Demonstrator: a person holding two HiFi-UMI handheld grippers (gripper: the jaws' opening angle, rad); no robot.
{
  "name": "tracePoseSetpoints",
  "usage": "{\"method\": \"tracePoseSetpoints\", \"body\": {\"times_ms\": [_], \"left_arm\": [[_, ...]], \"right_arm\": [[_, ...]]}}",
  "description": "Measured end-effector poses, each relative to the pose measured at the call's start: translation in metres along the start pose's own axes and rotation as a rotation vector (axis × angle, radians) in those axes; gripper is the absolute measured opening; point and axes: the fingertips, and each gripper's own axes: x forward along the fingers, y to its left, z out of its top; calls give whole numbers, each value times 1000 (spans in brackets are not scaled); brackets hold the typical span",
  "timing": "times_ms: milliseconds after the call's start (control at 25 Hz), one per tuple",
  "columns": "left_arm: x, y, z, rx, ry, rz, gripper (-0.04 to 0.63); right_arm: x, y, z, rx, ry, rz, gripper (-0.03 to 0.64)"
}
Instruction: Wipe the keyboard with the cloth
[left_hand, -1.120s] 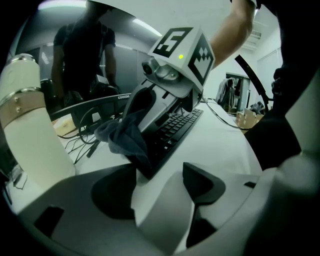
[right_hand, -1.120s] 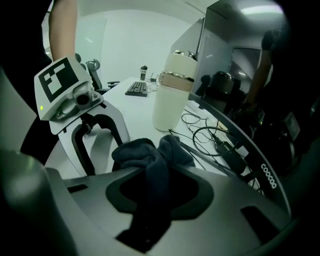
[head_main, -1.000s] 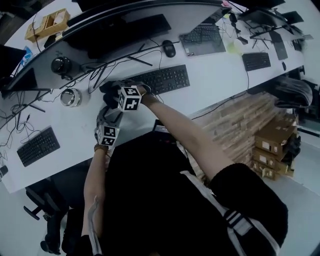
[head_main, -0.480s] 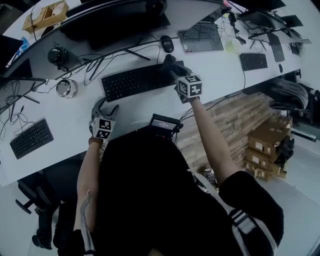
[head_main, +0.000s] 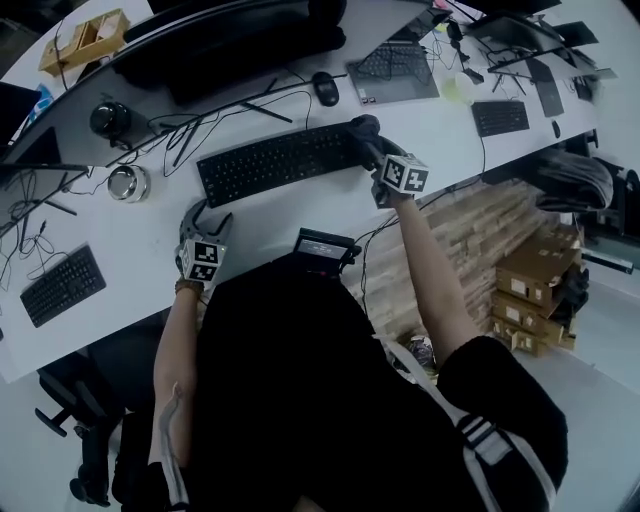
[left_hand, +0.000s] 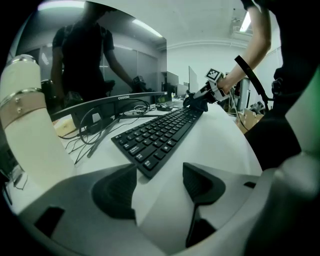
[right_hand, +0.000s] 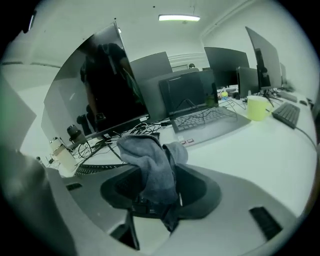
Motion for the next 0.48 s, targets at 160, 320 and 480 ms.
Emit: {"method": "tracePoseSetpoints", "body": {"times_ms": [160, 320, 480], "left_arm": [[0, 1, -2, 1, 8, -2, 284], [0, 2, -1, 4, 1, 3, 284], [0, 1, 0, 6, 0, 3, 284]], "right_arm": [[1, -15, -6, -20, 31, -68, 129], [18, -13, -13, 37, 74, -44, 129], [31, -1, -18, -19, 133, -7, 118]]}}
